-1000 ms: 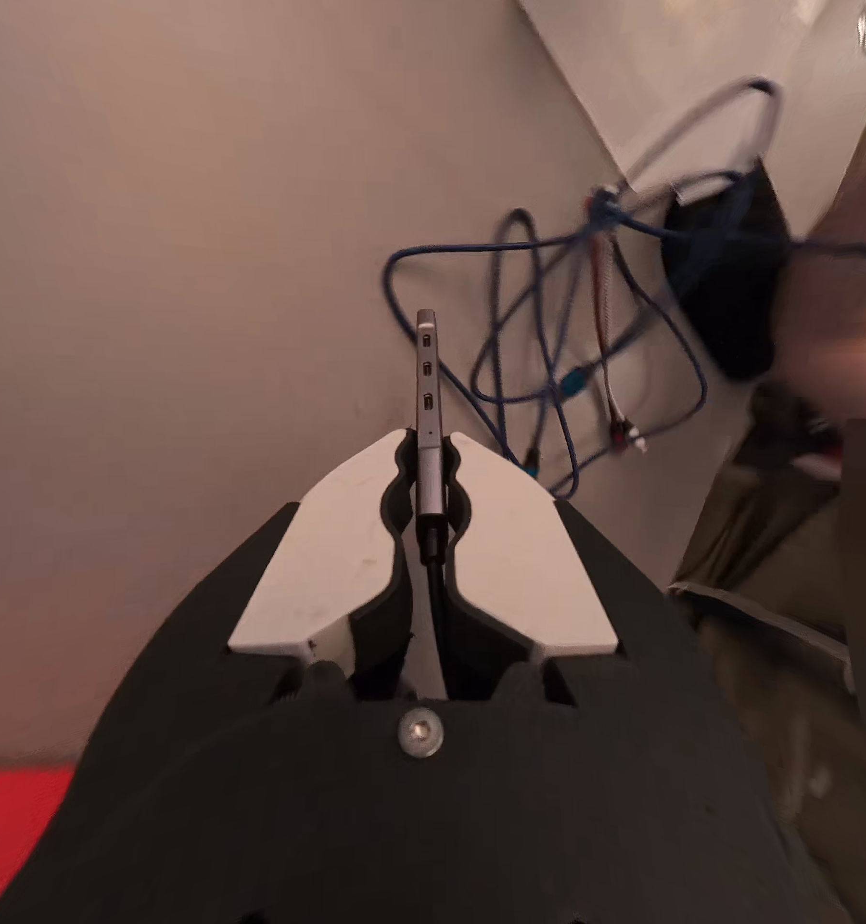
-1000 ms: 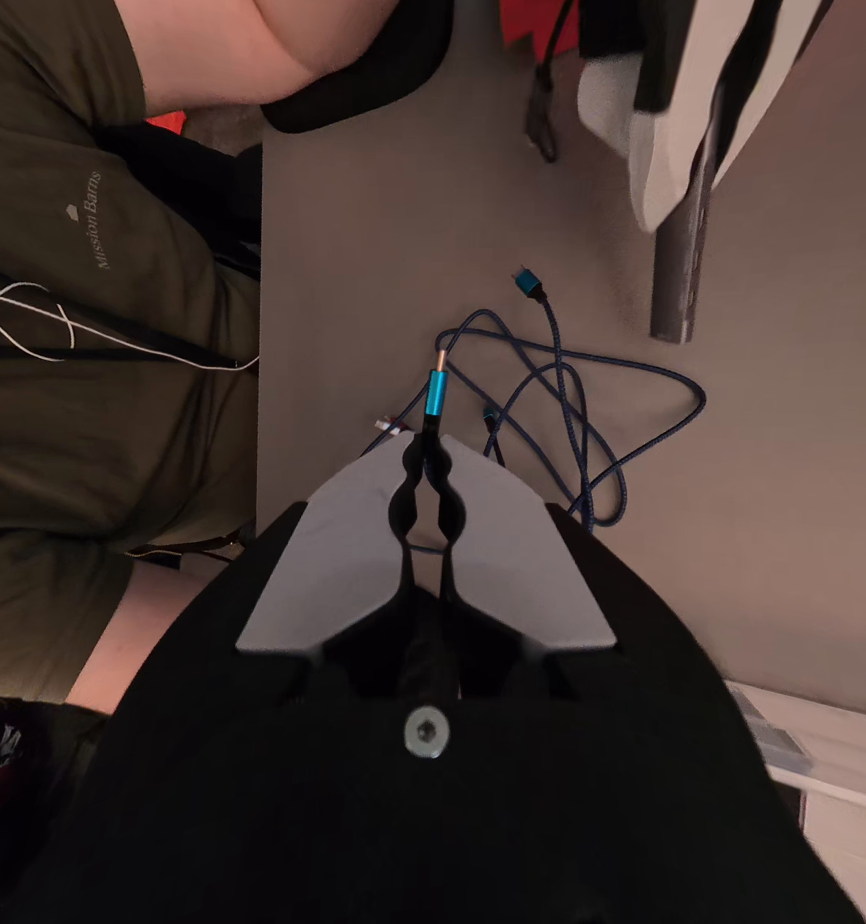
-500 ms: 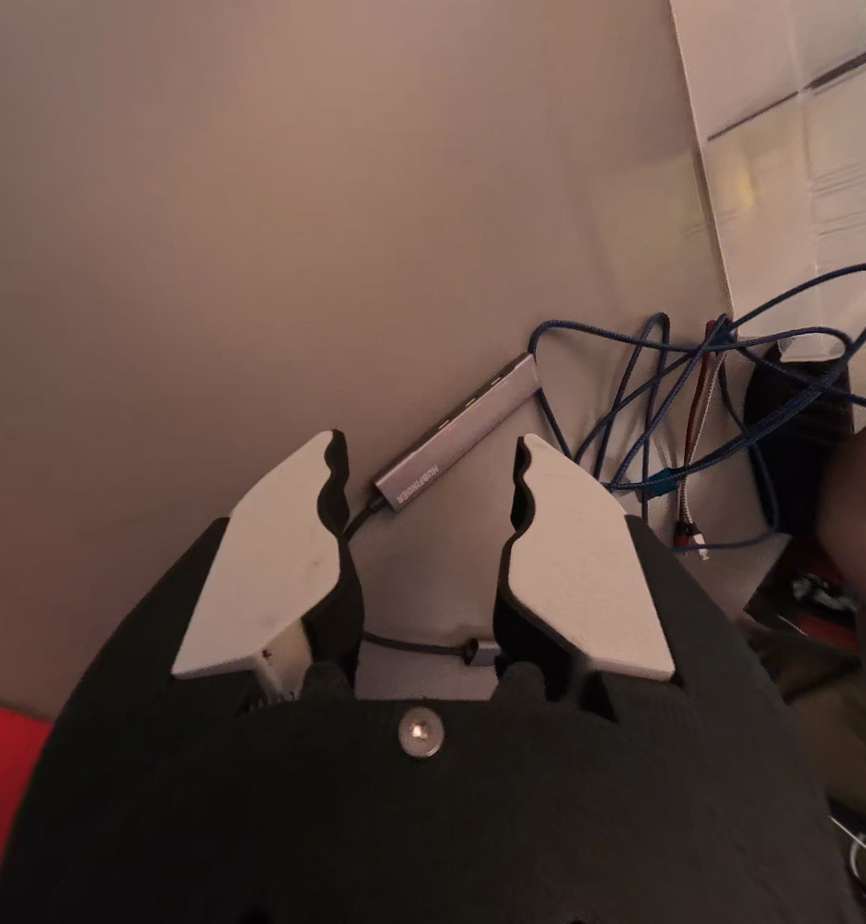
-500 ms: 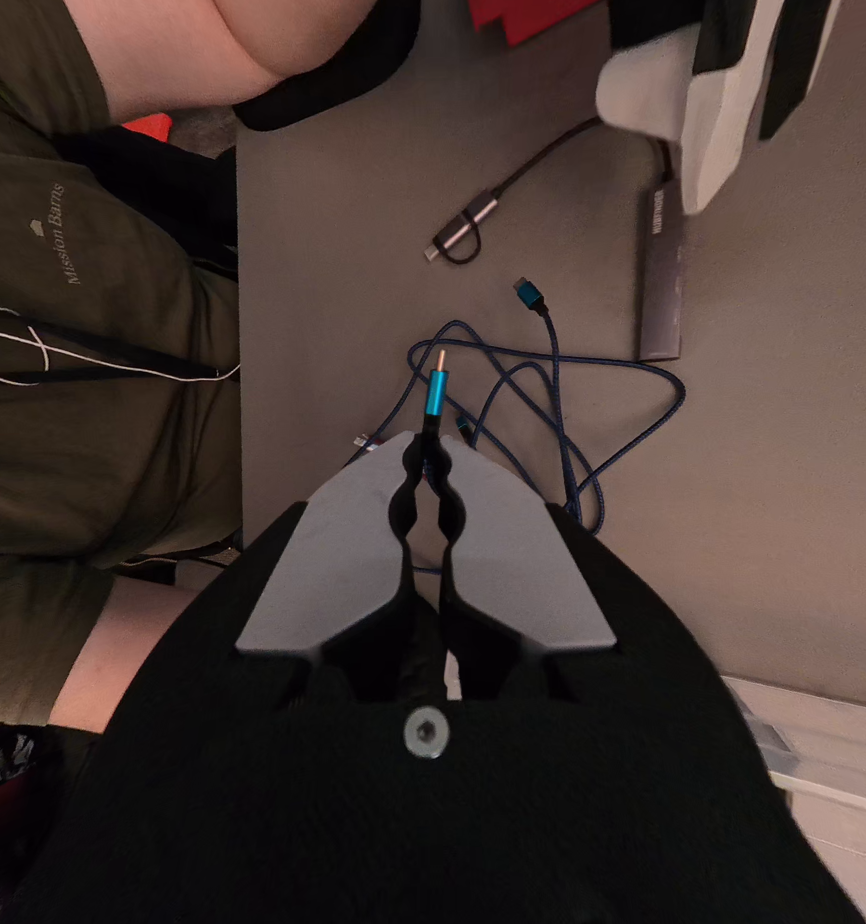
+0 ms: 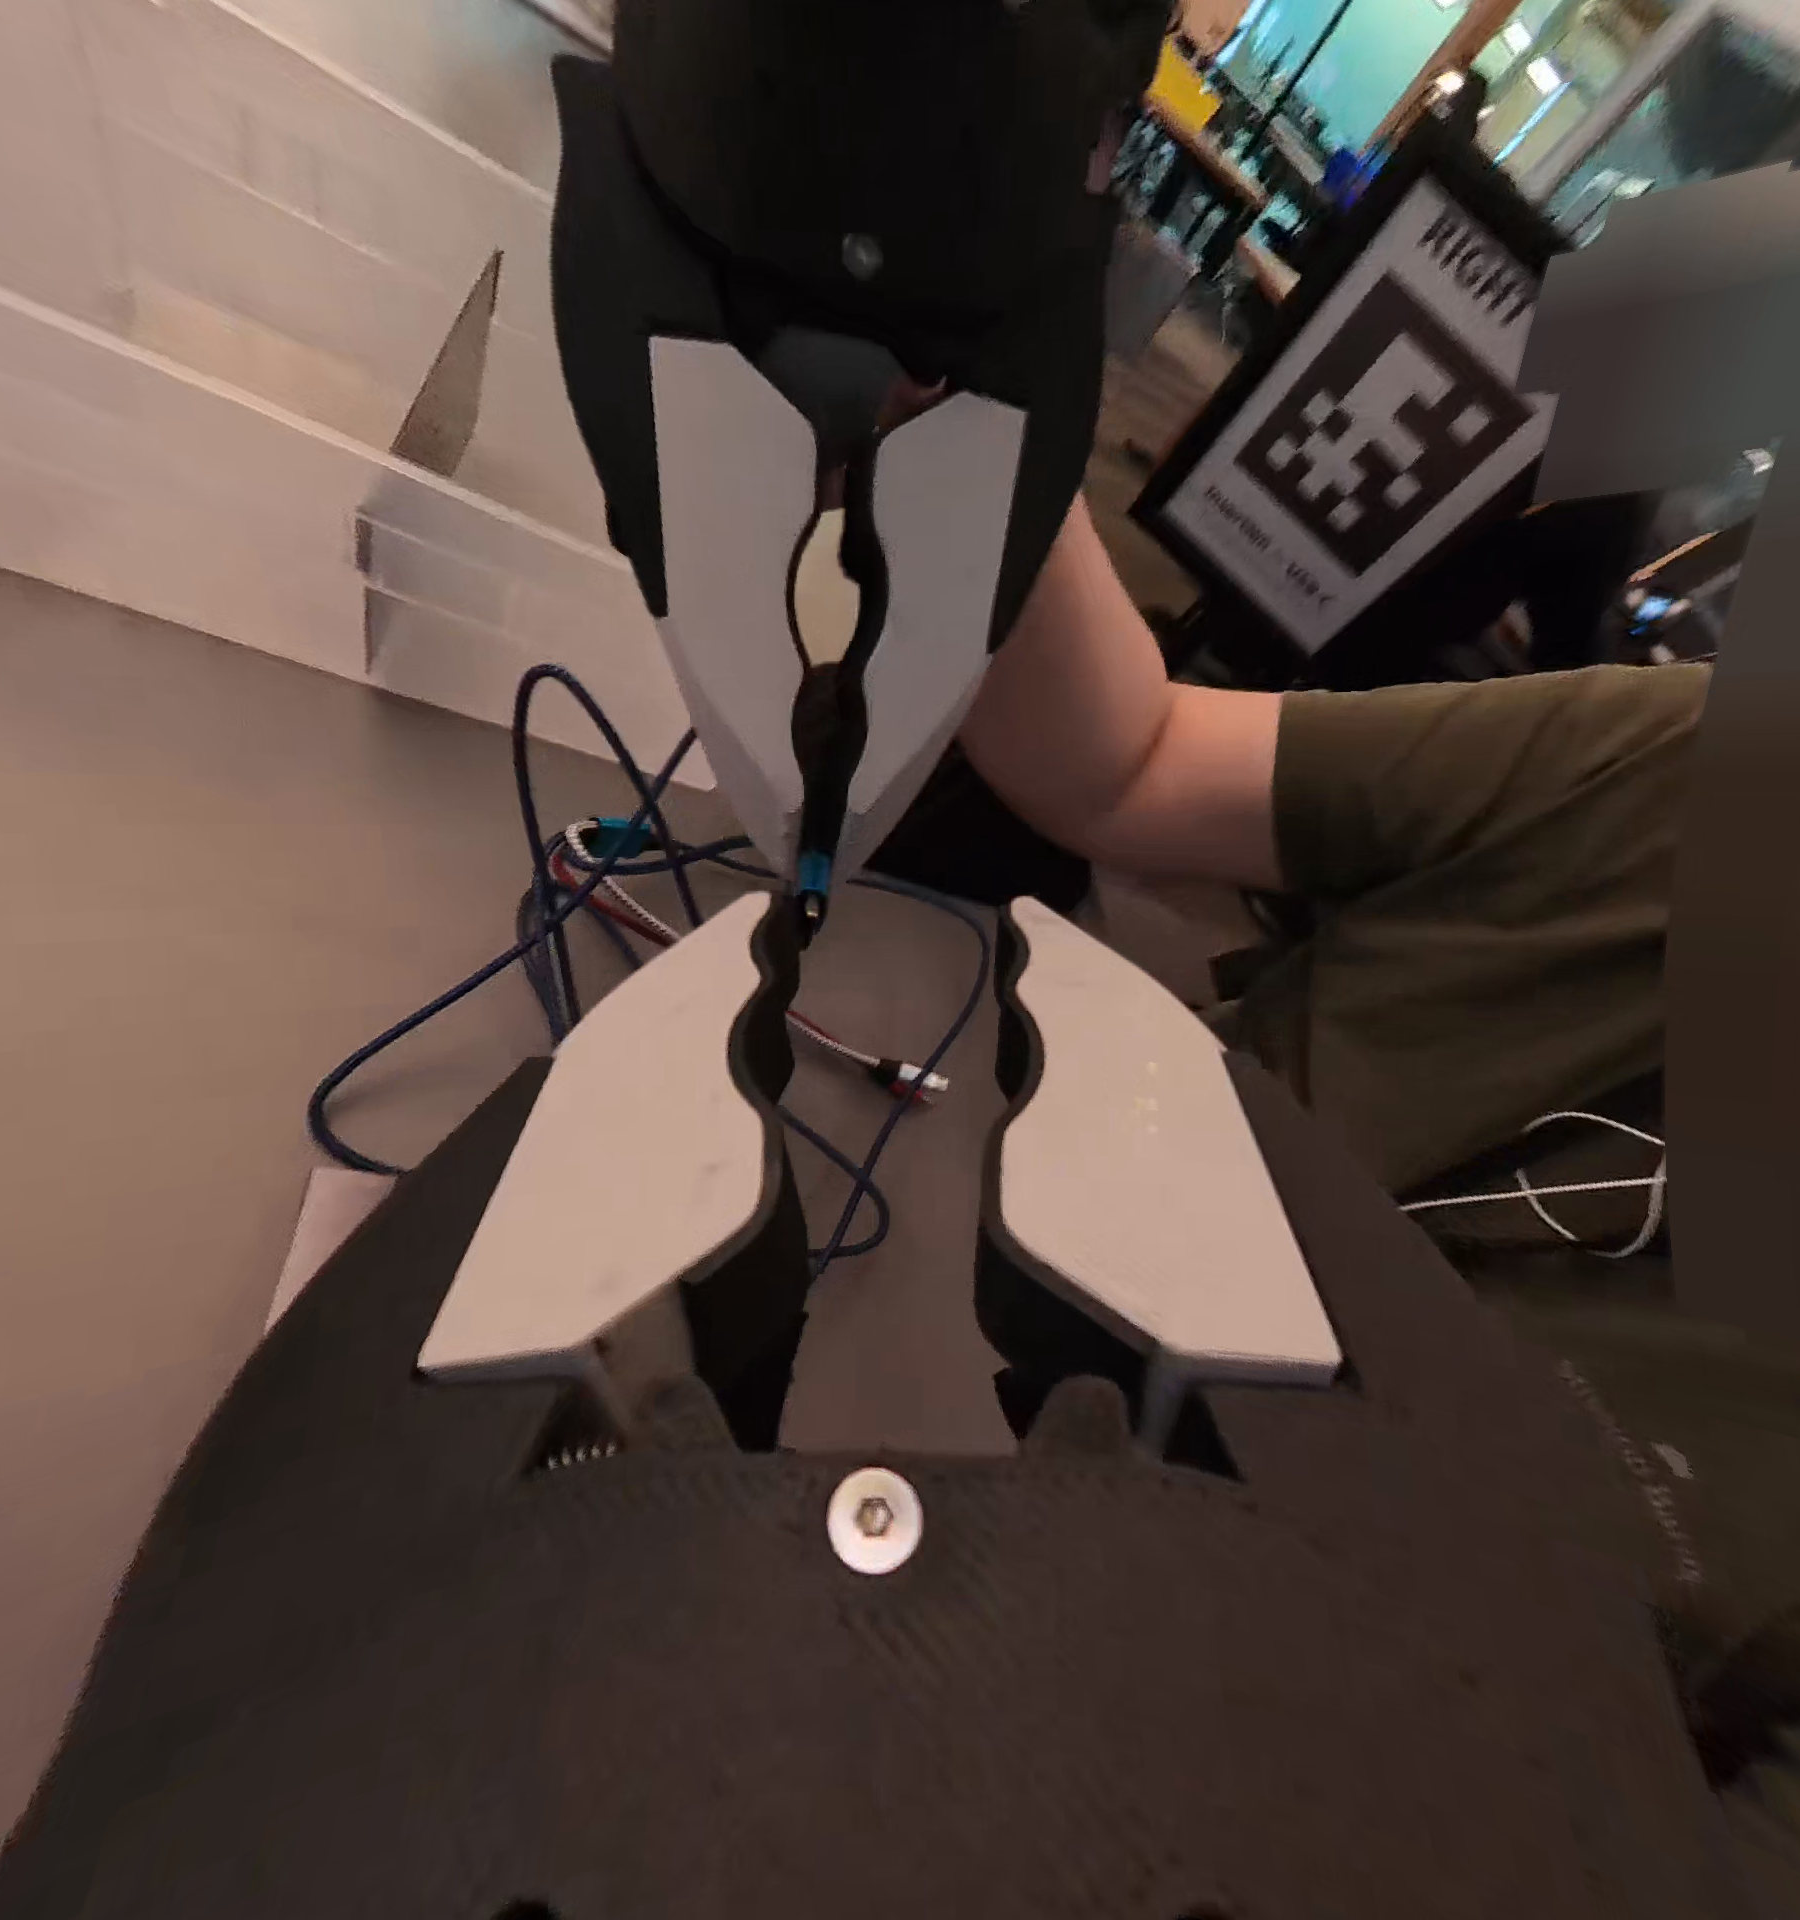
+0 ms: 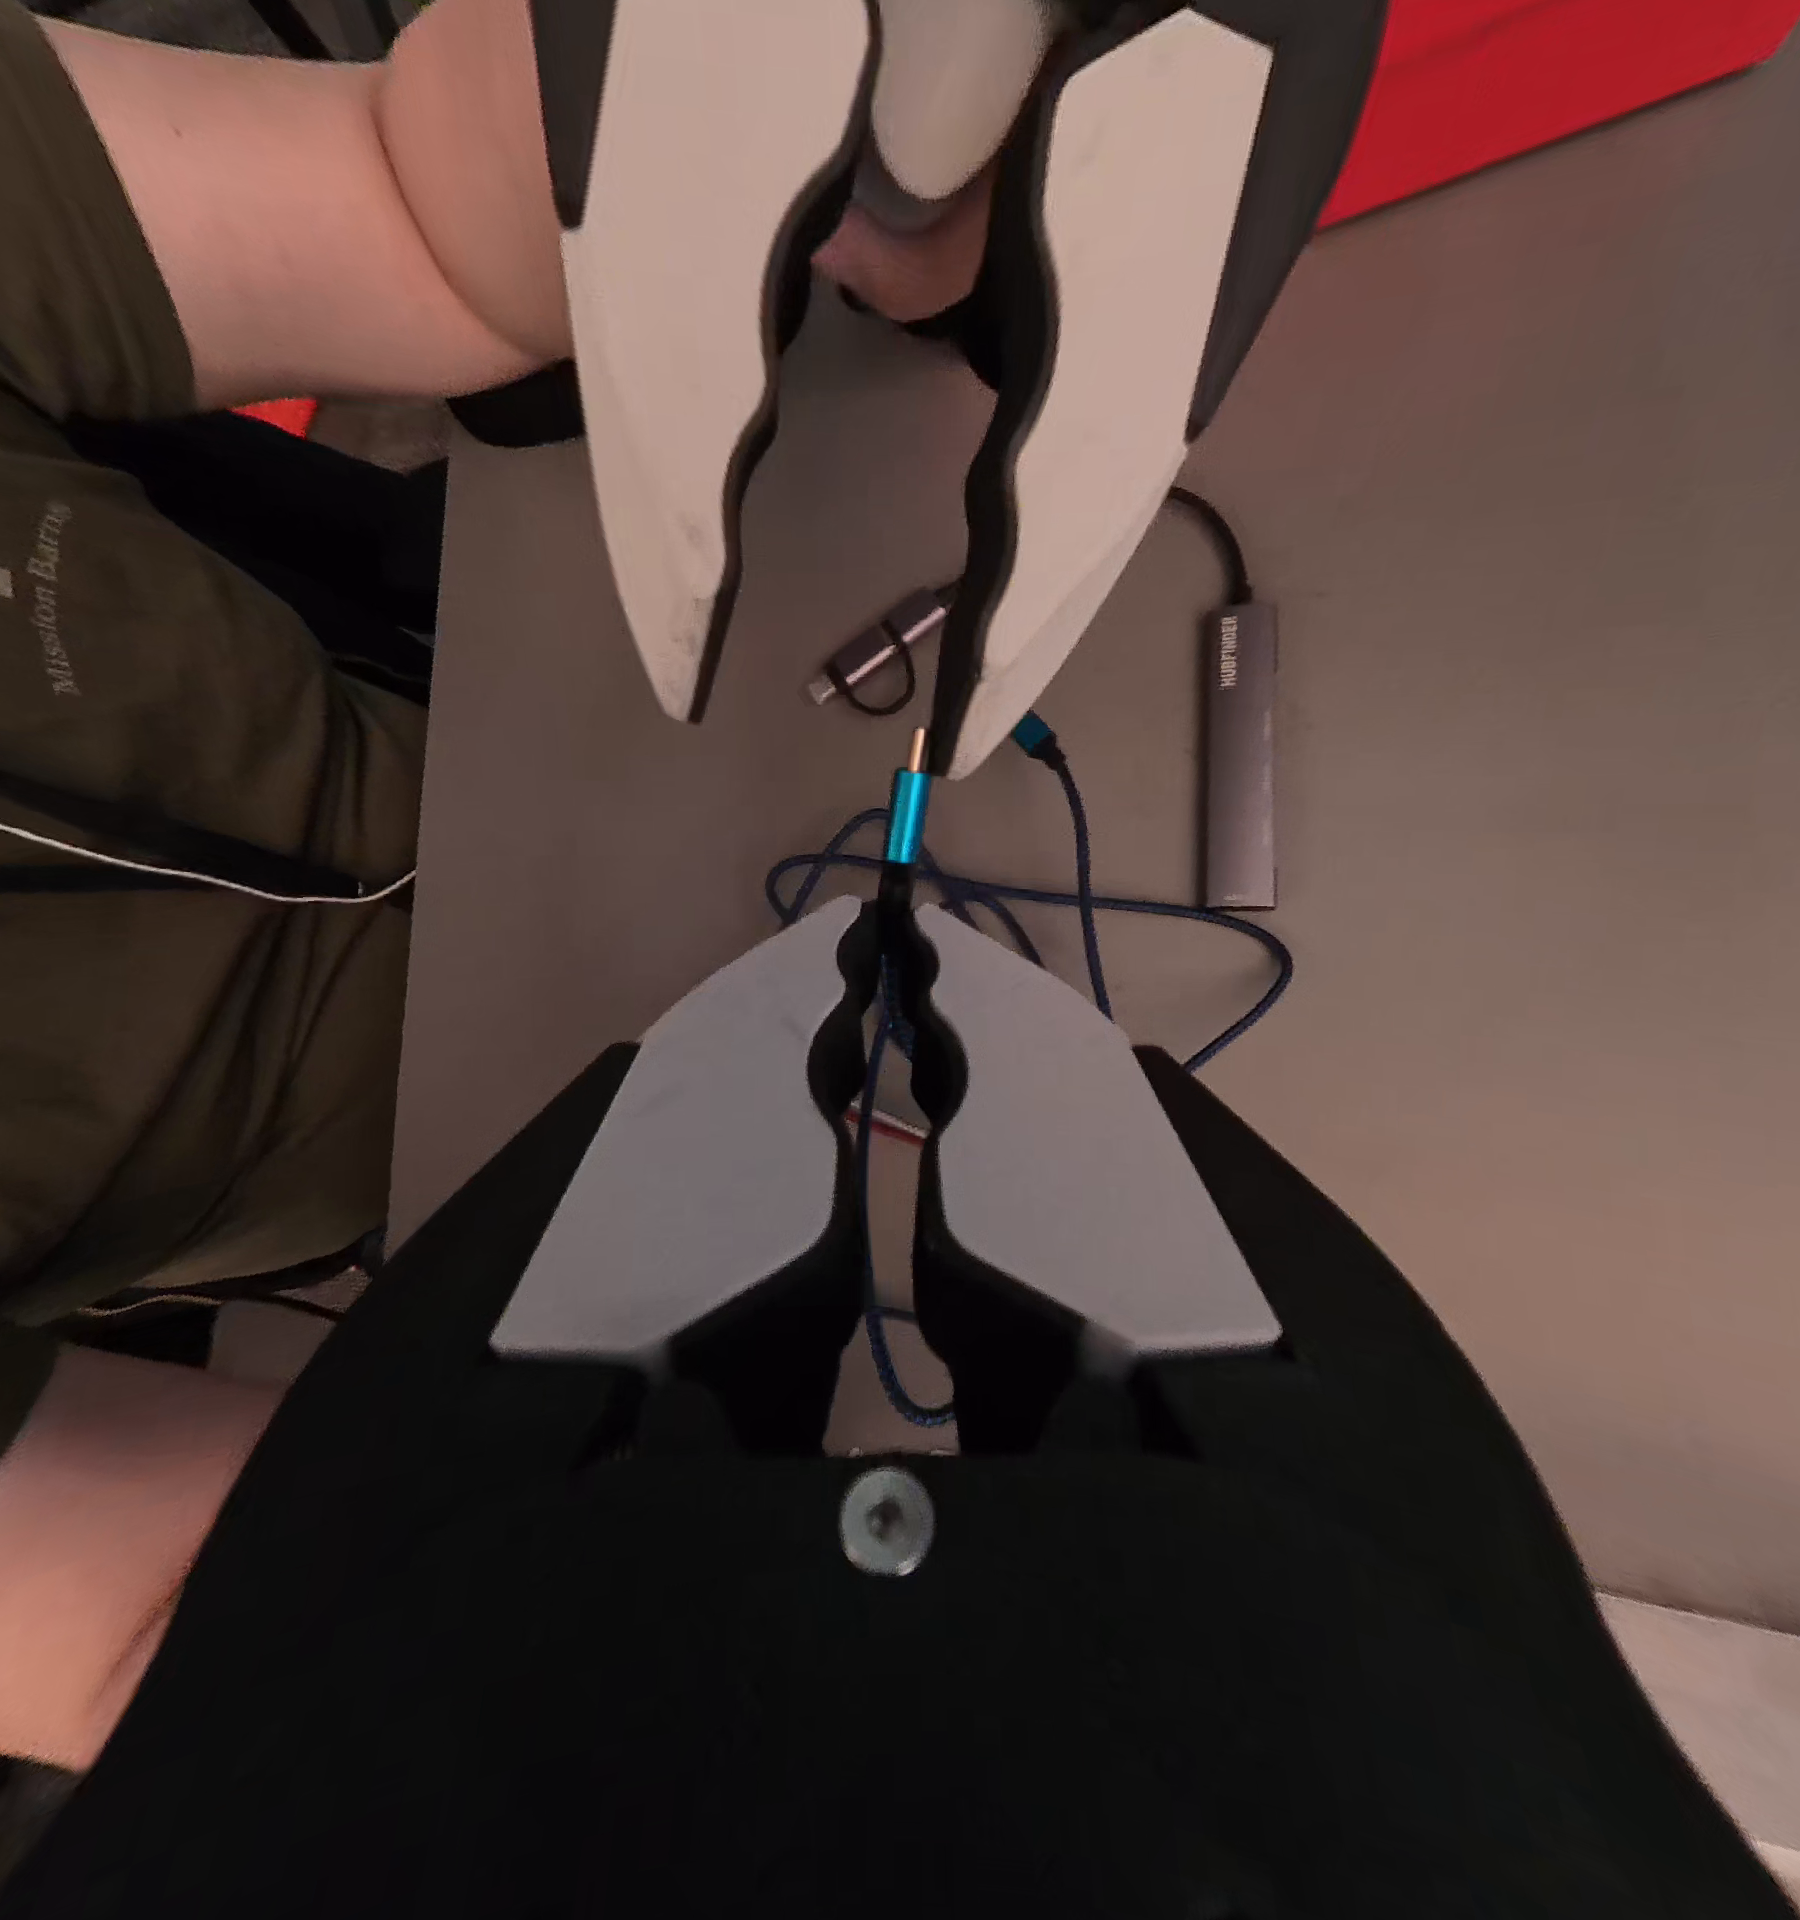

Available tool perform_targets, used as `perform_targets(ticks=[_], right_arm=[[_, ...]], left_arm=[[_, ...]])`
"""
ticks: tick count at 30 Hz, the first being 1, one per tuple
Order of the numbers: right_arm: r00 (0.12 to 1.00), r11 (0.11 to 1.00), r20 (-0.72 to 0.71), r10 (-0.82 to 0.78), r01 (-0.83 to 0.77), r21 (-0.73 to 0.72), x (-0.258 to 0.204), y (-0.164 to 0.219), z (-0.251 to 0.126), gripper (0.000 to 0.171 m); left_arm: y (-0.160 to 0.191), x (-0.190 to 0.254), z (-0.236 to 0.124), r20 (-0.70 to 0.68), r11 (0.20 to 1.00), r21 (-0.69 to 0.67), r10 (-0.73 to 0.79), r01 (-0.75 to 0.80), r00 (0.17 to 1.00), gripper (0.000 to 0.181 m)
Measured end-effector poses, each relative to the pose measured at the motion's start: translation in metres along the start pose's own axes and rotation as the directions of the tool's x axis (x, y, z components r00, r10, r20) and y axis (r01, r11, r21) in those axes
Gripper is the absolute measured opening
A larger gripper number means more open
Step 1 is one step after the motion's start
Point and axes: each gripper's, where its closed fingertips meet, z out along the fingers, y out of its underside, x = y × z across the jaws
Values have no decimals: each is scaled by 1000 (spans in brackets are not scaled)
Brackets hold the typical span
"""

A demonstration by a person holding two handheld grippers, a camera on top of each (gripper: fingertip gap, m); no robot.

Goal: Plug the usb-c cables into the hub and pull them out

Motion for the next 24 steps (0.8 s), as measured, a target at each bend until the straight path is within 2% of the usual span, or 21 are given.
perform_targets(ticks=[3, 7, 10, 12, 13, 14, 18, 21, 24], right_arm=[[1000, 1000, -5, -11, 11, 4, 2, -1, 3, 4], [1000, 1000, -16, -20, 20, 17, 5, -4, 5, 4], [999, 998, -1, -40, 40, 42, 3, -9, 7, 4], [999, 998, -4, -46, 46, 43, 3, -10, 8, 4], [999, 998, -10, -52, 52, 37, 3, -10, 9, 4], [998, 997, -23, -60, 61, 39, 5, -11, 9, 4], [997, 996, -31, -68, 70, 57, 7, -12, 10, 5], [994, 987, -22, -105, 107, 123, 4, -20, 6, 5], [975, 935, -89, -205, 222, 277, 3, -42, -9, 14]], left_arm=[[1, -7, -1, 41, 1000, -4, -13, 13, 999, 25], [2, -13, -5, 27, 998, 11, -60, 60, 998, 22], [6, -25, -5, 97, 998, -6, -62, 63, 993, 29], [7, -22, -2, 75, 998, -16, -61, 63, 995, 27], [8, -21, -1, 67, 998, -19, -62, 64, 996, 21], [9, -19, 0, 62, 998, -33, -58, 60, 996, 7], [9, -22, -1, 104, 998, -33, -40, 44, 994, 6], [3, -18, -6, 89, 998, -2, -60, 61, 994, 6], [-10, -8, -17, 47, 995, 76, -64, 61, 997, 5]])
